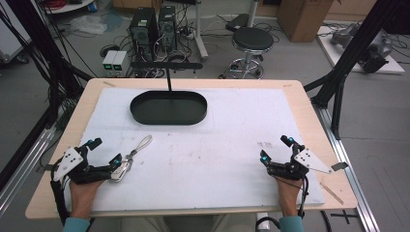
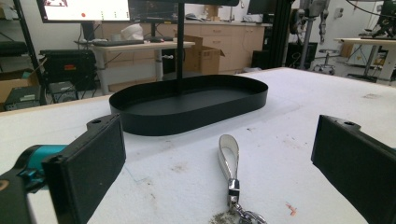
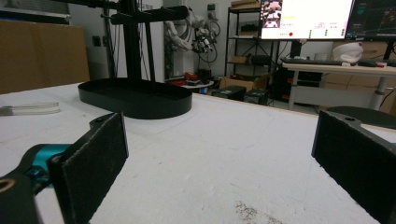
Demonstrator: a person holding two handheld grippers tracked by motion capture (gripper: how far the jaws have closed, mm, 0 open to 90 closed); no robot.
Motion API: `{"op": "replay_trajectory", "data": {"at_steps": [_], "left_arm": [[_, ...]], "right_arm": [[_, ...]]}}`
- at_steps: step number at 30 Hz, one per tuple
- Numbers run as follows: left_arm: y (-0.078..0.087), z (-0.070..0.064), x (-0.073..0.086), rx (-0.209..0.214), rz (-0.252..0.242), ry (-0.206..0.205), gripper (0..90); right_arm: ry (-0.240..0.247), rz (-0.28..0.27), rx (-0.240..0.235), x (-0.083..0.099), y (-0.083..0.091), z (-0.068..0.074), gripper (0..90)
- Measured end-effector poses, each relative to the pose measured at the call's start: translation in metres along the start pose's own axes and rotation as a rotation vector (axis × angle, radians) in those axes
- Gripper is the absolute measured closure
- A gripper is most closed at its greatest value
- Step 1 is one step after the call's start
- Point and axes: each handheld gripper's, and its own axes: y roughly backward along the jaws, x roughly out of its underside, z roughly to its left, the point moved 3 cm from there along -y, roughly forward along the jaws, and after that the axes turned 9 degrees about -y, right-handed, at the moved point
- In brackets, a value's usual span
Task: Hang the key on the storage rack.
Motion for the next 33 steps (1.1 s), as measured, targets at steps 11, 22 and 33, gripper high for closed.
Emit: {"op": "replay_trajectory", "data": {"at_steps": [11, 22, 33], "left_arm": [[0.000, 0.002, 0.000, -0.009, 0.006, 0.018, 3.5], [-0.001, 0.004, 0.000, -0.013, 0.028, 0.040, 3.5], [-0.014, 0.013, -0.033, 0.095, 0.204, -0.006, 3.5]], "right_arm": [[0.003, -0.002, 0.003, 0.000, 0.000, 0.000, 2.9], [-0.002, -0.004, 0.005, 0.000, 0.000, 0.000, 3.0], [-0.004, -0.002, 0.006, 0.000, 0.000, 0.000, 3.0]]}}
